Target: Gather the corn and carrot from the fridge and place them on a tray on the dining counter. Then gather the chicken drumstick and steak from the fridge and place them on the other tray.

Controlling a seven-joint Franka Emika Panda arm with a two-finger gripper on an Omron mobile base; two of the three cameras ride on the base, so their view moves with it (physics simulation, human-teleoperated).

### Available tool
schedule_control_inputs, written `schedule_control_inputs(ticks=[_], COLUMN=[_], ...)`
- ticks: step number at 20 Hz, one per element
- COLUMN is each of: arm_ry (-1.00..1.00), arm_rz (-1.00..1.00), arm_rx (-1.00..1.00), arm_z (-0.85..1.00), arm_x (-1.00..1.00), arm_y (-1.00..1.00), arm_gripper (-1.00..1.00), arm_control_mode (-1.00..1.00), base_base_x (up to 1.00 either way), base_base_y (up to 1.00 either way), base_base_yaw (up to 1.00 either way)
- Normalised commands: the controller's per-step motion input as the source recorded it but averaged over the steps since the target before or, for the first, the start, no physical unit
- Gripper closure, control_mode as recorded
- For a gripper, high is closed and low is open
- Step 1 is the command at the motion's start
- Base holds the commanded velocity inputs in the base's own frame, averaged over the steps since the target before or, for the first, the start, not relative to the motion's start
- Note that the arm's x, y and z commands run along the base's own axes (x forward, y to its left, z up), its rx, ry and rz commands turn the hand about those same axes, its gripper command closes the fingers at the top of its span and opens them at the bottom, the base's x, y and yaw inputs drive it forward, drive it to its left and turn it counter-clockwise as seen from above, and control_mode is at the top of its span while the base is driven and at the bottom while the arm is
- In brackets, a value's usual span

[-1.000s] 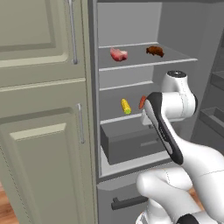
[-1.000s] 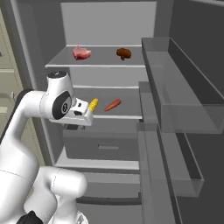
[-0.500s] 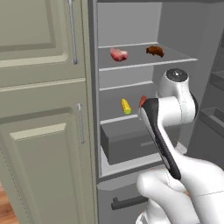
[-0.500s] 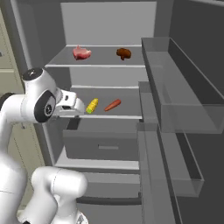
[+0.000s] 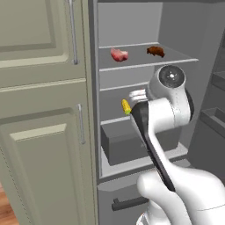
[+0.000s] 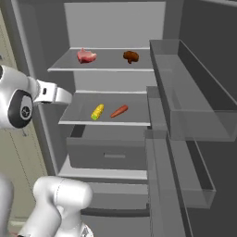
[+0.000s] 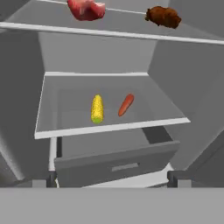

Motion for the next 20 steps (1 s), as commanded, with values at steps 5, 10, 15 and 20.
schedule_control_inputs(ticks=[5,10,15,20], arm_ry=[-0.11,-0.05,-0.06,0.07], arm_rz=[-0.13,-0.07,0.0,0.07], arm_rx=[0.33,0.26,0.1,0.05], arm_z=[0.32,0.45,0.65,0.53], arm_x=[0.0,0.0,0.0,0.06], arm_y=[-0.19,-0.29,0.03,0.03], arm_gripper=[-1.0,-1.0,-1.0,-1.0], arm_control_mode=[-1.0,-1.0,-1.0,-1.0], base_base_x=[0.0,0.0,0.0,0.0], base_base_y=[0.0,0.0,0.0,0.0], base_base_yaw=[0.0,0.0,0.0,0.0])
